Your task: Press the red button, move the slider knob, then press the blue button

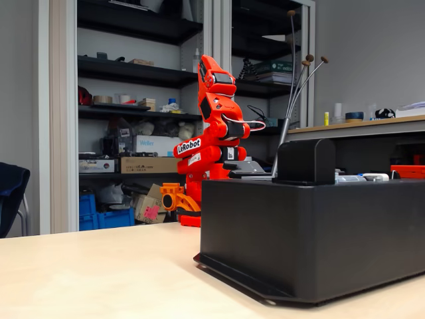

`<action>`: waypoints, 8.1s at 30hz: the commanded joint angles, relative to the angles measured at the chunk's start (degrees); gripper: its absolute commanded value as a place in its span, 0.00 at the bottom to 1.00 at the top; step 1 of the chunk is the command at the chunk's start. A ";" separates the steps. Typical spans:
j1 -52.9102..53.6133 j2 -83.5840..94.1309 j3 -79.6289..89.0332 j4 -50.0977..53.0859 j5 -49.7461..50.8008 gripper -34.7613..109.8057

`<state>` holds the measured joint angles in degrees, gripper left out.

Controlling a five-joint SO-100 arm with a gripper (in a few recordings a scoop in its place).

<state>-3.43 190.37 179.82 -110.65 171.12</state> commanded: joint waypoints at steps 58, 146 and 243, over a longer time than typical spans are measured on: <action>-14.85 -20.57 -31.64 103.80 -73.21 0.24; -17.40 -86.57 -76.64 175.96 -68.55 0.66; -18.37 -84.81 -82.35 176.75 -69.70 0.65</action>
<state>-22.24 104.41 100.02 65.30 101.60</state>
